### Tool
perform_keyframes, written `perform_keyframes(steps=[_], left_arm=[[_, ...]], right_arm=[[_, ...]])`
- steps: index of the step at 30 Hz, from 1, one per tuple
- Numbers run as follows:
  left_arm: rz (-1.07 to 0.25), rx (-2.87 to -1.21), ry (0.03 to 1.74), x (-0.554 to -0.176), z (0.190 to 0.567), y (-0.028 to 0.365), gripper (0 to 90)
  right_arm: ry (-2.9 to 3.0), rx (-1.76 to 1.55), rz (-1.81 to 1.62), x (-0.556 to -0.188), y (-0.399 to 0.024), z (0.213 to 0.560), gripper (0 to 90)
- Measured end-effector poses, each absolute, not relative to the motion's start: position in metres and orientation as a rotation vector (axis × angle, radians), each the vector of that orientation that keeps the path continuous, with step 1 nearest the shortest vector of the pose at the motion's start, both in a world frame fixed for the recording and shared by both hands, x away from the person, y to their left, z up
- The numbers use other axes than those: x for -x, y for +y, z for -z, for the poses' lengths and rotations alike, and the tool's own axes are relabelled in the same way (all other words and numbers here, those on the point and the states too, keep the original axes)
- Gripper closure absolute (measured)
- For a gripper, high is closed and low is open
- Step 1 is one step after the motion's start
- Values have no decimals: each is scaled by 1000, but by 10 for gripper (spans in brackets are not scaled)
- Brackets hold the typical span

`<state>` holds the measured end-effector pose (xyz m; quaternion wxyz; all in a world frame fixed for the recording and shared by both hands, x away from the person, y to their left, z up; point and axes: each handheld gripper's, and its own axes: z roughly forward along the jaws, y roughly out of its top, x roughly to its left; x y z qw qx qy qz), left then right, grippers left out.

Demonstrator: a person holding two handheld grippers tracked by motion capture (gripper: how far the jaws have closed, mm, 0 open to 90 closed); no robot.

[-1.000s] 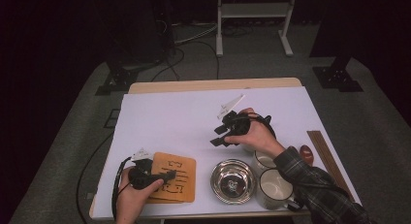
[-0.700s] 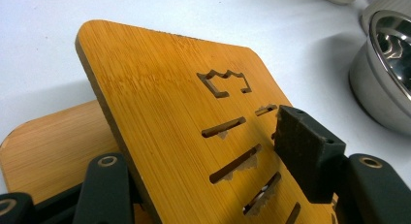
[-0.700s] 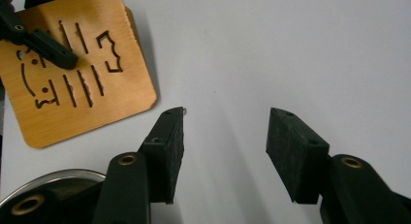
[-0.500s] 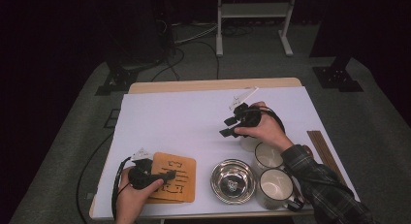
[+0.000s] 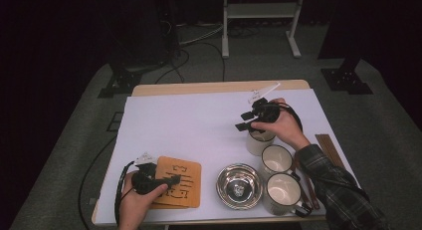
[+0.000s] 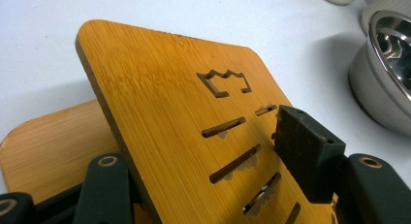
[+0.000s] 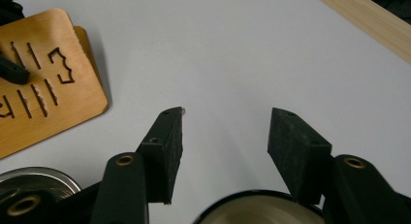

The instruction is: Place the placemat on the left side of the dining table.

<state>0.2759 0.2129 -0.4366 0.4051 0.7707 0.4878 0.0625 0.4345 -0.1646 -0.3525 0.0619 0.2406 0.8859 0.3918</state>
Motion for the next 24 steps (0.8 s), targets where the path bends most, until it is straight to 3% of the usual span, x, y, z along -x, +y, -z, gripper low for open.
perform_keyframes(steps=[24], left_arm=[[-158, -1943, 1230, -276, 437, 213, 377]], right_arm=[[2485, -938, -1183, -462, -232, 351, 412]])
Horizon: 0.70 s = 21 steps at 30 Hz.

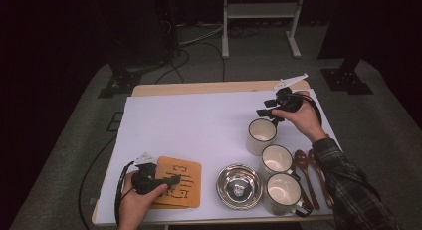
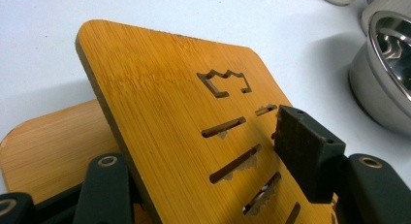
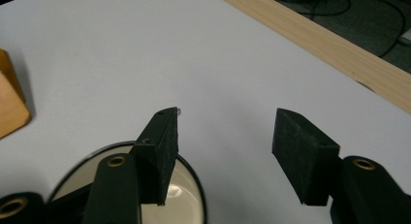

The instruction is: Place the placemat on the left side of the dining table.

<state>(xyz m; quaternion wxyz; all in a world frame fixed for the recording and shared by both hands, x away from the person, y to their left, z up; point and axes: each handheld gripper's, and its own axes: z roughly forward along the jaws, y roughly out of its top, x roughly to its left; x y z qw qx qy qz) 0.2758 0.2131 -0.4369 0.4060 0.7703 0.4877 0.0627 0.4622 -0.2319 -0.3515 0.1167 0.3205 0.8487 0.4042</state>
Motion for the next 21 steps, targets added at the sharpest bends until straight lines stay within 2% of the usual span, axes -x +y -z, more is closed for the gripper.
perform_keyframes(steps=[21], left_arm=[[-157, -1943, 1229, -276, 437, 213, 377]], right_arm=[[2261, -1170, -1159, -485, -298, 383, 373]])
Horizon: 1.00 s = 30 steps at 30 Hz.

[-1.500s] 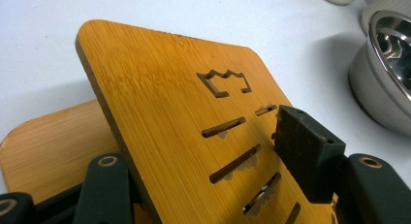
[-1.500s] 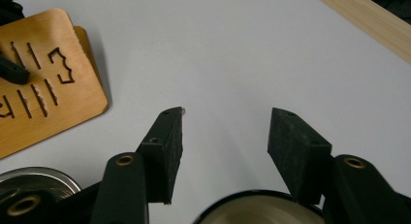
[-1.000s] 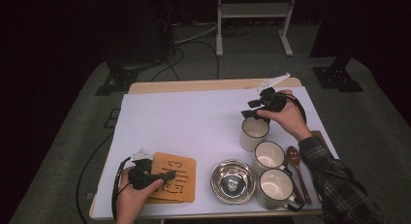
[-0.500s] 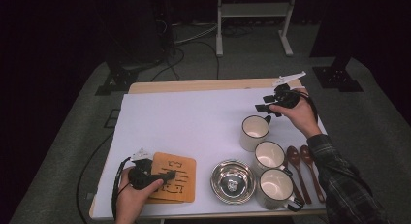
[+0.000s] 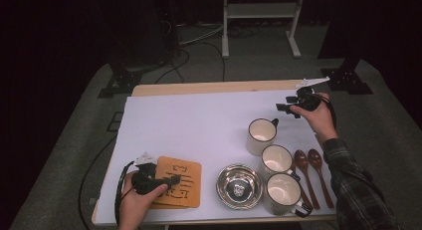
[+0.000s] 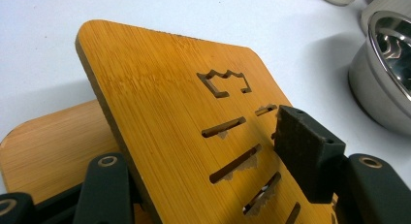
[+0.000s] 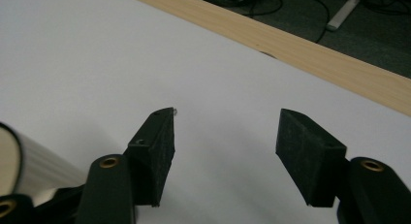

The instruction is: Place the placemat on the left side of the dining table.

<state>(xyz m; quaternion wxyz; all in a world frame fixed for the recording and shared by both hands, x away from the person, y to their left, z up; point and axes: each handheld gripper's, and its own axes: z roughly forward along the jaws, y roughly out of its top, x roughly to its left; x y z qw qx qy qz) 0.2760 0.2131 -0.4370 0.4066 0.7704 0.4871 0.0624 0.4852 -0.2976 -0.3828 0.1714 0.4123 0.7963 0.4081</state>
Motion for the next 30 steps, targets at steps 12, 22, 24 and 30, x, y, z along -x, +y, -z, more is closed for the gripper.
perform_keyframes(steps=[12, 22, 24, 30], left_arm=[[-155, -1942, 1228, -276, 437, 213, 379], [-145, -1942, 1223, -277, 435, 214, 395], [-142, -1944, 1224, -277, 435, 214, 398], [-134, -1940, 1223, -276, 434, 215, 417]], right_arm=[[2242, -1255, -1104, -492, -311, 425, 334], [2254, -1237, -1079, -489, -309, 448, 317], [2256, -1239, -1080, -489, -309, 451, 315], [2268, -1228, -1053, -489, -306, 458, 301]])
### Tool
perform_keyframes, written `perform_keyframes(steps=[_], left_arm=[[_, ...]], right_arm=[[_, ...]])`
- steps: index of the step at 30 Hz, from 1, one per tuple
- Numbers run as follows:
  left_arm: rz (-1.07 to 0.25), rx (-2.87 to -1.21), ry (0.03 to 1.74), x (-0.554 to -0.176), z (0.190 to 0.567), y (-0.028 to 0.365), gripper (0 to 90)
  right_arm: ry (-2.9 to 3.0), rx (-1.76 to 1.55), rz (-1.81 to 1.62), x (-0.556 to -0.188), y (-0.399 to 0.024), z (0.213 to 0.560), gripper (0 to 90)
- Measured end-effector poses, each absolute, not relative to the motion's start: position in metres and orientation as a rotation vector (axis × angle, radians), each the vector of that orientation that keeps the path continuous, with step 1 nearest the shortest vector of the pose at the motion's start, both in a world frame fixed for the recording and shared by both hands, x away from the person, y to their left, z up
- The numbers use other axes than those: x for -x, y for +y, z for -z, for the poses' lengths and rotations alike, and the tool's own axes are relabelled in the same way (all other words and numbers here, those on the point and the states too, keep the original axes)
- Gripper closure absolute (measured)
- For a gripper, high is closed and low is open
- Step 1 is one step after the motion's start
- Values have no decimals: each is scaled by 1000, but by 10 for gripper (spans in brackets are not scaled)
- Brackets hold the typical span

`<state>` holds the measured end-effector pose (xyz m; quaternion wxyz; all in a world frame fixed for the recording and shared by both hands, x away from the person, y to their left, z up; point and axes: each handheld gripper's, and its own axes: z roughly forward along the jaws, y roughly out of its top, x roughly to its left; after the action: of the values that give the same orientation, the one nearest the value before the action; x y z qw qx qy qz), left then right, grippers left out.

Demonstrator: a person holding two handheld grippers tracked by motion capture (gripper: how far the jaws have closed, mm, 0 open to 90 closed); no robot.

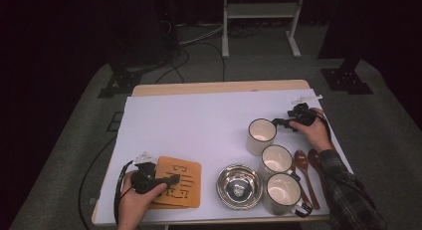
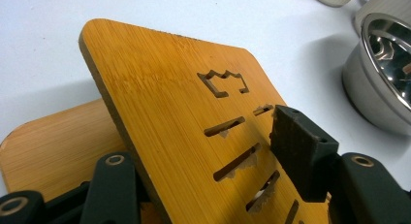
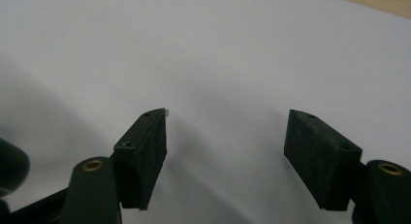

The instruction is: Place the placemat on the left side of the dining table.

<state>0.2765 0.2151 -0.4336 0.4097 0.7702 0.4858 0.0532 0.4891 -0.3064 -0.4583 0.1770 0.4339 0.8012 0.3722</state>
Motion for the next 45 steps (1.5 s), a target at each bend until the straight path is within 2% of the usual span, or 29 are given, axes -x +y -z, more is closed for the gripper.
perform_keyframes(steps=[19, 26, 32, 45], left_arm=[[-75, -1914, 1232, -275, 425, 218, 536], [-39, -1897, 1218, -275, 417, 219, 628], [-21, -1897, 1199, -276, 413, 217, 655], [86, -1860, 1112, -279, 401, 207, 786]], right_arm=[[2251, -1205, -1016, -486, -303, 464, 266], [2249, -1203, -1016, -486, -303, 464, 267], [2249, -1203, -1017, -486, -303, 464, 267], [2251, -1204, -1016, -486, -303, 464, 267]])
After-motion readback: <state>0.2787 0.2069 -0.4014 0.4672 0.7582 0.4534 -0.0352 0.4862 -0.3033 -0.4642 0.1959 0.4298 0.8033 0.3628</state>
